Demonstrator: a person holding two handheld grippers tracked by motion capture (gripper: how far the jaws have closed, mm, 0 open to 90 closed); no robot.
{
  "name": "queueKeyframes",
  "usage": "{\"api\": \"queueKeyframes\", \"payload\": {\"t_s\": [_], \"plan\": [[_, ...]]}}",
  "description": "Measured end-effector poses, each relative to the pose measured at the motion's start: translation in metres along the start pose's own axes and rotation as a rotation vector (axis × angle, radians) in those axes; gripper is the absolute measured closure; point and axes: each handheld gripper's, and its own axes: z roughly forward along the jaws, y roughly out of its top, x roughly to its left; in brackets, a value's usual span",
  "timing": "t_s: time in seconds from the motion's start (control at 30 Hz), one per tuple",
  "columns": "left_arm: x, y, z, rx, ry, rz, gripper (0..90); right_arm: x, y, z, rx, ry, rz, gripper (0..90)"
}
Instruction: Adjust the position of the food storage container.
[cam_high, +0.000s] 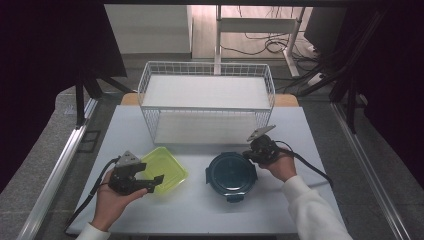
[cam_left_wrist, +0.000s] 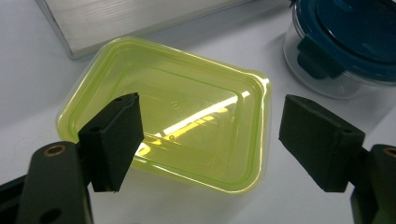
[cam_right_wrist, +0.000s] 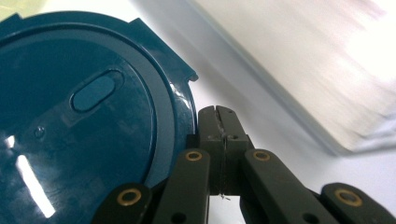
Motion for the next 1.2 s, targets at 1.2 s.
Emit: {"api": "queueKeyframes", "payload": {"t_s": [1.2], "plan": [[0.002,0.004,0.003,-0.018,-0.031,-0.022,21.4,0.039,-0.018,-0.005,-0.066,0.14,0.023,89.0]]}}
